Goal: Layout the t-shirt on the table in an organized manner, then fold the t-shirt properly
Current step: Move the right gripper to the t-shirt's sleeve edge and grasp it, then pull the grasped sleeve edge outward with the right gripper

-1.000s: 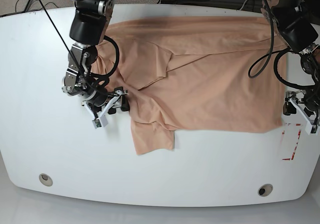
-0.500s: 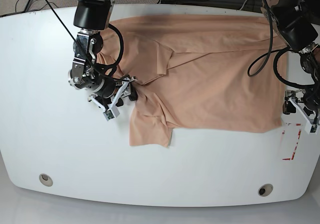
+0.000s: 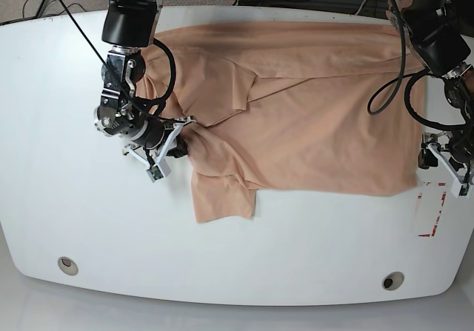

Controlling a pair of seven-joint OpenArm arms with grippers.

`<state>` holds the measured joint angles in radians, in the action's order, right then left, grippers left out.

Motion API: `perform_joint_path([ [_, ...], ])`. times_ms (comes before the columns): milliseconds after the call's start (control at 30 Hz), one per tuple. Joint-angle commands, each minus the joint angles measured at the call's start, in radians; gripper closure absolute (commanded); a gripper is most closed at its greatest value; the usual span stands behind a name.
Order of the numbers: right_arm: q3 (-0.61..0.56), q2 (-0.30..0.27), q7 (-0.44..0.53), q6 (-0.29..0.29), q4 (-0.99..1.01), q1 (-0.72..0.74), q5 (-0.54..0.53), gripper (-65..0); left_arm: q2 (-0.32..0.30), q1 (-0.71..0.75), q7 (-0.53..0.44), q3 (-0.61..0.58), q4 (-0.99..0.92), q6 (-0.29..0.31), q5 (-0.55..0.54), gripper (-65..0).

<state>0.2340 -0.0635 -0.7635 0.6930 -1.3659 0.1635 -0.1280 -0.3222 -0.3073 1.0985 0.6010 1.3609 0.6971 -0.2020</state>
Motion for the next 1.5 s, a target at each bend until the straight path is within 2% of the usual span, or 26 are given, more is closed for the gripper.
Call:
perform_joint_path([
  [0, 0.003, -0.017, 0.022, 0.005, -0.027, 0.023, -0.012, 0.0, -0.012, -0.023, -0.022, 0.0, 0.013, 0.001, -0.009, -45.8],
  [200, 0.003, -0.043, 0.017, 0.005, -0.109, 0.024, -0.012, 0.0, 0.008, -0.025, -0.065, 0.0, 0.01, 0.001, -0.006, -46.0],
  [400, 0.001, -0.077, -0.049, 0.005, -0.185, 0.044, -0.012, 0.0, 0.008, -0.03, -0.083, 0.0, -0.044, 0.001, -0.006, -46.0],
  [633, 0.005, -0.08, -0.066, 0.005, -0.188, 0.075, -0.012, -1.1, 0.008, -0.031, -0.091, 0.0, -0.062, 0.001, -0.006, -46.0],
  [700, 0.003, -0.075, -0.066, 0.005, -0.177, 0.084, -0.012, -5.4, 0.008, -0.03, -0.091, 0.0, -0.064, 0.001, -0.006, -46.0],
  [733, 0.003, -0.074, -0.066, 0.005, -0.168, 0.089, -0.012, -9.7, 0.008, -0.03, -0.091, 0.0, -0.064, 0.001, -0.006, -46.0],
  [900, 0.006, -0.034, -0.032, 0.005, -0.094, 0.133, -0.012, -38.2, 0.008, -0.026, -0.091, 0.0, -0.064, 0.001, -0.006, -46.0],
  [967, 0.008, -0.022, -0.003, 0.005, -0.036, 0.155, -0.012, -46.8, 0.008, -0.025, -0.09, 0.0, -0.062, 0.001, -0.006, -46.0],
  [1033, 0.008, -0.016, 0.016, 0.005, 0.015, 0.175, -0.012, -49.0, 0.008, -0.025, -0.09, 0.0, -0.062, 0.001, -0.006, -46.0],
  [1267, 0.009, 0.012, 0.112, 0.005, 0.248, 0.284, -0.019, -43.1, 0.008, -0.023, -0.088, 0.0, -0.059, 0.001, -0.006, -45.8],
  [1467, 0.009, 0.014, 0.21, 0.005, 0.444, 0.356, -0.017, -38.7, 0.008, -0.023, -0.088, 0.0, -0.057, 0.001, -0.006, -45.8],
])
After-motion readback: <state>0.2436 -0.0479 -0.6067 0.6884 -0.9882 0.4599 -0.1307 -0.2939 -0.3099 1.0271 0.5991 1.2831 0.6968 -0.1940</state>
